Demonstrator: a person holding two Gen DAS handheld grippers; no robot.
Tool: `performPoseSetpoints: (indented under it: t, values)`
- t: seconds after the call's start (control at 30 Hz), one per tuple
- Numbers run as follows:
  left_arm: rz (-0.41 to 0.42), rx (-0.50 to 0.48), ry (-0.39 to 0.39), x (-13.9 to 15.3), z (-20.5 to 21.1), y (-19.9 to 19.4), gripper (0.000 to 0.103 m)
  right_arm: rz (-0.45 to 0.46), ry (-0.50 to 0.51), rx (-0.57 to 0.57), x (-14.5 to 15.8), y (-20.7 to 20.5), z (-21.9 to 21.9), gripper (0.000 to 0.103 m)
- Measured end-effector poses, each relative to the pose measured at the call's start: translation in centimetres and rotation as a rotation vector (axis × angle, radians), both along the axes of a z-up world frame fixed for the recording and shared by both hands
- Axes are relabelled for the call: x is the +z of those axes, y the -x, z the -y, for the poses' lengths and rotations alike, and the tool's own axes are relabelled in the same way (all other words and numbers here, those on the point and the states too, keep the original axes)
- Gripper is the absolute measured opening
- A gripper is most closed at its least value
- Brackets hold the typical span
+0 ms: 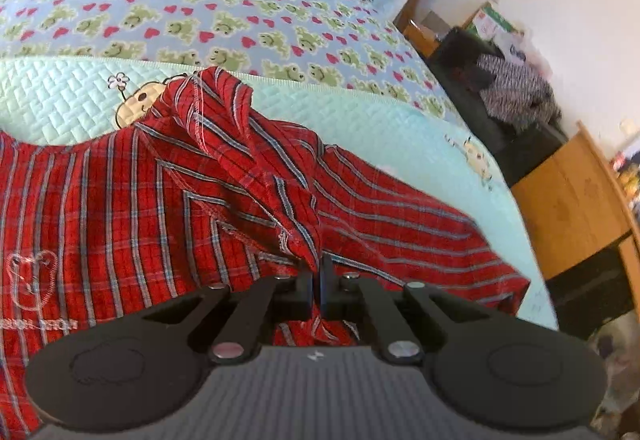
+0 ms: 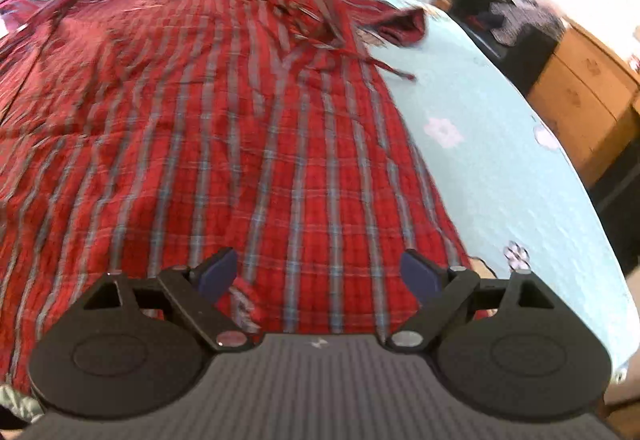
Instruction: Fold clothes
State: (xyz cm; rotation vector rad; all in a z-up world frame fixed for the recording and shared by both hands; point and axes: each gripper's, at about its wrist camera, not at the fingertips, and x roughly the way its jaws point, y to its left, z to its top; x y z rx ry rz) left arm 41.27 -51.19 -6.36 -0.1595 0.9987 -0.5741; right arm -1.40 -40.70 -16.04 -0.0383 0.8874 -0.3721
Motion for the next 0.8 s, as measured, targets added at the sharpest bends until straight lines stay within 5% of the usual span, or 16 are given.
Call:
performPoseSetpoints:
  t: [0.13,0.4,0.57,0.67,0.8]
  values:
    - [-0.001,-0.022,-0.025,-0.5,0.6,0.3,0.002,-0.053,0.033,0.021,-0.8,-0.2,-1.3,0.071]
    - [-0.026,-0.023,-0.057,-2.1,1.0,0.6,0.002,-0.095,0.047,0.114,-1.4,0.3,-1.7,0.058]
    - [-0.03,-0.022,-0.08,-2.5,1.4,0.3,0.002,-0.126,-0.034,0.187,-1.5,0.0,-1.7,0.003]
    - [-0.027,-0.027,-0.091,-2.4,1.8,0.1,0.002,-0.119,-0.093,0.197,-0.9,0.1,-0.9,0.004]
    - [-0.013,-0.032,-0.085,-1.6,2.0,-0.5,0.002,-0.072,-0.302,0.116,1.2,0.8,2.4,0.003]
